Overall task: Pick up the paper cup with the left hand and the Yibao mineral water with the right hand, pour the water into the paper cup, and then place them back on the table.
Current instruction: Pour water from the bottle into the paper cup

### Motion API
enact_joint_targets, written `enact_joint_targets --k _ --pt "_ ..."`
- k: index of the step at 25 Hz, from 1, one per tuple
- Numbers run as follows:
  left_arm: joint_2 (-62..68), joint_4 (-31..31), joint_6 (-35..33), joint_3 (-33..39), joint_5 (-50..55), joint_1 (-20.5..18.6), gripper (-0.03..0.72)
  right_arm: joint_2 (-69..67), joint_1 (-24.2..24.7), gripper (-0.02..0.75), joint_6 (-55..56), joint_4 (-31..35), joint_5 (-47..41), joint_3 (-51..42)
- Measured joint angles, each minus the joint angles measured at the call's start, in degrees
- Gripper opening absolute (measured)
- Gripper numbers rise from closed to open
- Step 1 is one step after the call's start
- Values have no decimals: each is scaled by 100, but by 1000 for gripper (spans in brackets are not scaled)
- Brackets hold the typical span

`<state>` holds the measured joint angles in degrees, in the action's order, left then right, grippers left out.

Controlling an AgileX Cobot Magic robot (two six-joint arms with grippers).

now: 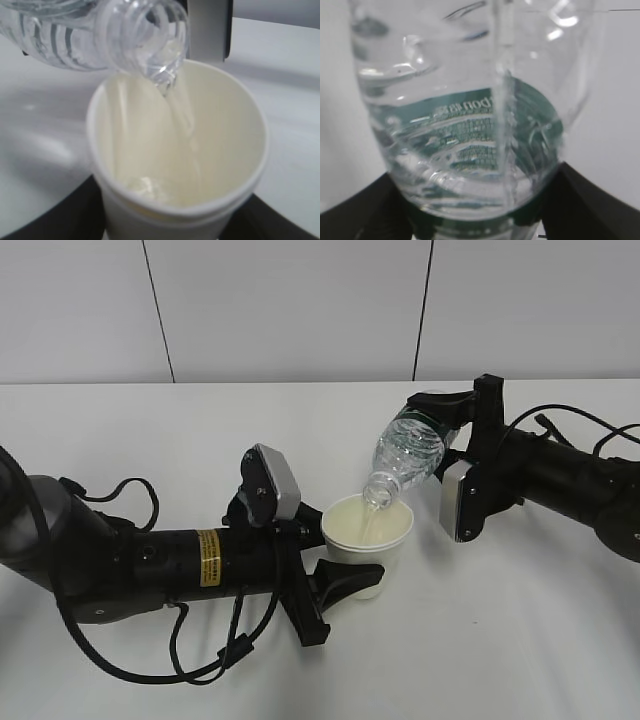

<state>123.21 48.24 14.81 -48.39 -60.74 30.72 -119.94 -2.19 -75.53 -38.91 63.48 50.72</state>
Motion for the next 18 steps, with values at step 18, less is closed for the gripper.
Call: enact_joint_targets --k 18 --pt "0 0 0 0 36 0 423 0 0 478 -142 0 0 0"
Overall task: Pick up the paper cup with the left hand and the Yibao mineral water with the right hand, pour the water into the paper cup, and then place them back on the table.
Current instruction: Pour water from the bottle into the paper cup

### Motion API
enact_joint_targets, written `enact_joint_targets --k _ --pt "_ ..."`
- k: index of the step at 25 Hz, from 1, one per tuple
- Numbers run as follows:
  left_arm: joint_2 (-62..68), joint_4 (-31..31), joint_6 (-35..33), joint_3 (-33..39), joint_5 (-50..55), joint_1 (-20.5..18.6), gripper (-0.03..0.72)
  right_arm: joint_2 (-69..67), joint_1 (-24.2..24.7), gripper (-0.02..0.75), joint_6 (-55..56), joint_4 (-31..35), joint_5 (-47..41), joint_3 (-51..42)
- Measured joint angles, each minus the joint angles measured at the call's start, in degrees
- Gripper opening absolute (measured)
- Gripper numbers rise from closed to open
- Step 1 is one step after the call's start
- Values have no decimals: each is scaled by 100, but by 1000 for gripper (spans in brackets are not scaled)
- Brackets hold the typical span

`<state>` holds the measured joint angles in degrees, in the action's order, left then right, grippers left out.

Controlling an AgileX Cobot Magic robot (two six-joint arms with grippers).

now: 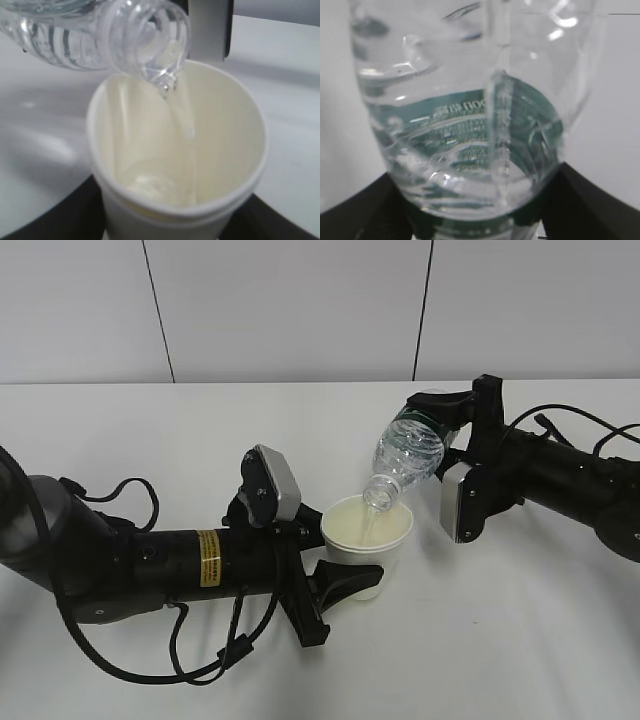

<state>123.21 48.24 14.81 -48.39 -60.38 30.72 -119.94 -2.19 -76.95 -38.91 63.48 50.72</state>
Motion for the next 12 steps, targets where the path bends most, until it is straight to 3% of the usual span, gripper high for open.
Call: enact_joint_targets --k 12 --pt "0 0 0 0 7 0 423 0 0 478 -22 0 0 0"
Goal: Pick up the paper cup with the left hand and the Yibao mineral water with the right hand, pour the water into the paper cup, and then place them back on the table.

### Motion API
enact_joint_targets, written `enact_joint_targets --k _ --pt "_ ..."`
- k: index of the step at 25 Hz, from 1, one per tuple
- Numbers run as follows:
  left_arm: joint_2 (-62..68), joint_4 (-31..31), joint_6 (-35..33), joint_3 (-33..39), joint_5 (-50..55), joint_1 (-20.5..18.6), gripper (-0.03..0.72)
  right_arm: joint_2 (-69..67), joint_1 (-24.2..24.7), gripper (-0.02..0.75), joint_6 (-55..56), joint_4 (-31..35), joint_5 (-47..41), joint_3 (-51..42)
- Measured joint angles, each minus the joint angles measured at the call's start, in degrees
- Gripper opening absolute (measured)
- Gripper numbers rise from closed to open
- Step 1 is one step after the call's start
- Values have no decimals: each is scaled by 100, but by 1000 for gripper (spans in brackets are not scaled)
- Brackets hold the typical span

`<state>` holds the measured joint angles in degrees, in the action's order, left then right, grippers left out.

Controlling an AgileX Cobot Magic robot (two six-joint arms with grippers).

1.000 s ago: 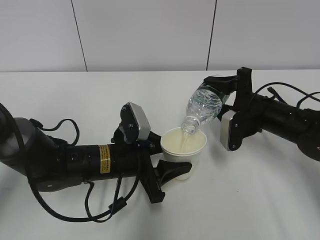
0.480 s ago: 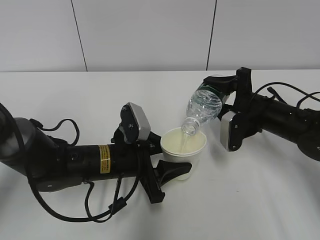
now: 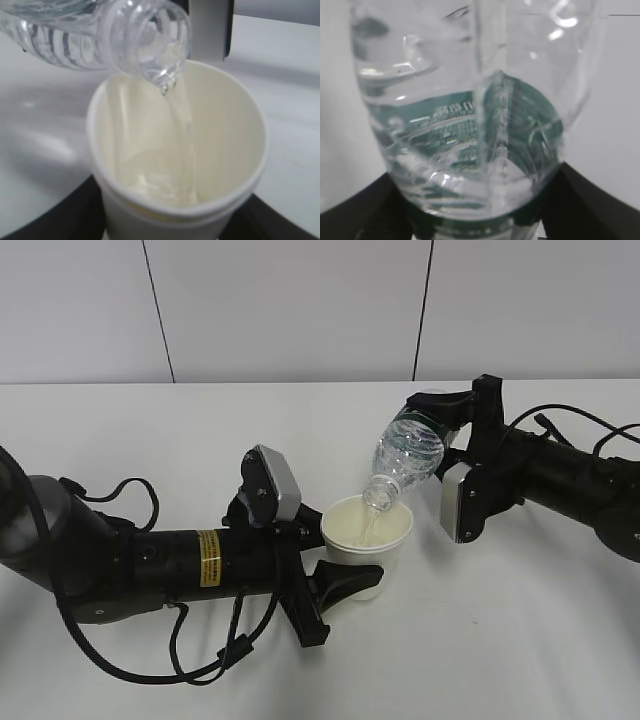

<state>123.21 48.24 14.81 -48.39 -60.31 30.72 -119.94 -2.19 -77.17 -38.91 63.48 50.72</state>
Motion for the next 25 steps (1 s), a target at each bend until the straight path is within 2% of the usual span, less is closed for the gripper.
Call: enact_joint_targets --k 25 --pt "0 2 0 0 40 0 423 12 0 478 -215 0 31 0"
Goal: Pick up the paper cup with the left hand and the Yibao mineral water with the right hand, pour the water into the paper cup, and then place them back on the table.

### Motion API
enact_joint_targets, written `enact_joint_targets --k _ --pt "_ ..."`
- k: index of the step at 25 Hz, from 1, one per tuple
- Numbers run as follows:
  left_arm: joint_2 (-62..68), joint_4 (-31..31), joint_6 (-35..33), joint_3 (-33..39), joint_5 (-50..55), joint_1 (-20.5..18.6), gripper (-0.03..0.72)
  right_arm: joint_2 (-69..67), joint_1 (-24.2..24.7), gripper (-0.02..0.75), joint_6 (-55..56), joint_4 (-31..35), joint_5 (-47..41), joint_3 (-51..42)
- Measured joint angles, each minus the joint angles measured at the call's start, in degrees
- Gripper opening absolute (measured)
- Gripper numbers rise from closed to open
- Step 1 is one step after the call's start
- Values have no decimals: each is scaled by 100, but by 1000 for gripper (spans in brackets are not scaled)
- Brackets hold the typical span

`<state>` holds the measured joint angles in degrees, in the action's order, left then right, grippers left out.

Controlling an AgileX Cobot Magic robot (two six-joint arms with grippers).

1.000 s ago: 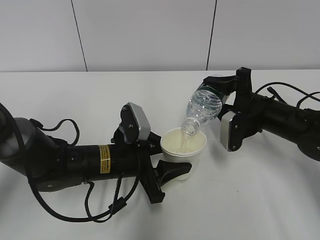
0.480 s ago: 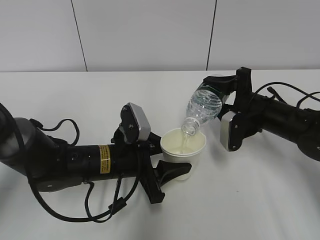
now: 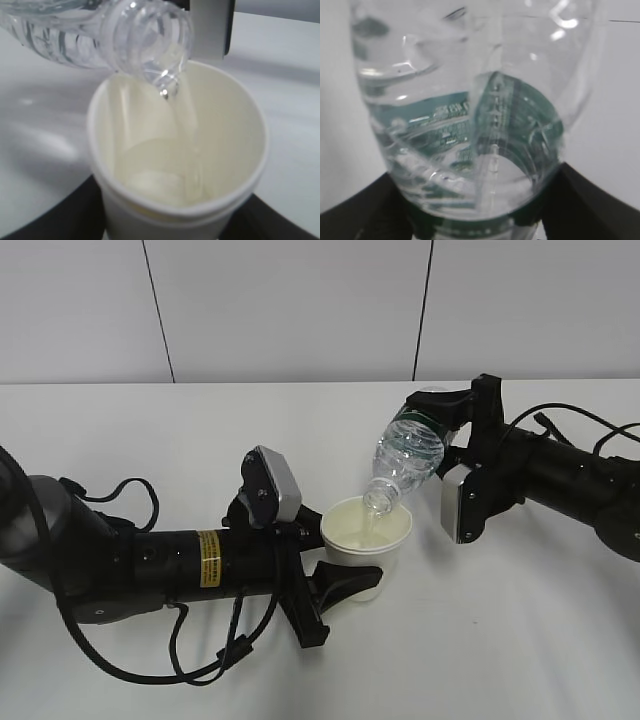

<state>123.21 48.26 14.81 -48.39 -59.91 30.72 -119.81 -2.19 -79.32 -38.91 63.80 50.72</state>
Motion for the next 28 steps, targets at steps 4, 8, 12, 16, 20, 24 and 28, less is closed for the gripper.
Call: enact_joint_targets --k 4,8,12,16,20,24,28 --pt "0 0 0 0 0 0 423 0 0 478 -5 0 0 0" --pt "0 5 0 0 5 0 423 0 0 478 -13 0 0 0" --pt "0 5 0 0 10 0 423 0 0 478 -27 0 0 0" --pt "0 5 0 0 10 0 423 0 0 478 -27 0 0 0" --pt "0 7 0 0 15 0 423 0 0 478 -27 0 0 0" --pt "0 11 0 0 15 0 423 0 0 478 -31 0 0 0" --pt "0 19 0 0 15 0 423 0 0 478 -40 0 0 0"
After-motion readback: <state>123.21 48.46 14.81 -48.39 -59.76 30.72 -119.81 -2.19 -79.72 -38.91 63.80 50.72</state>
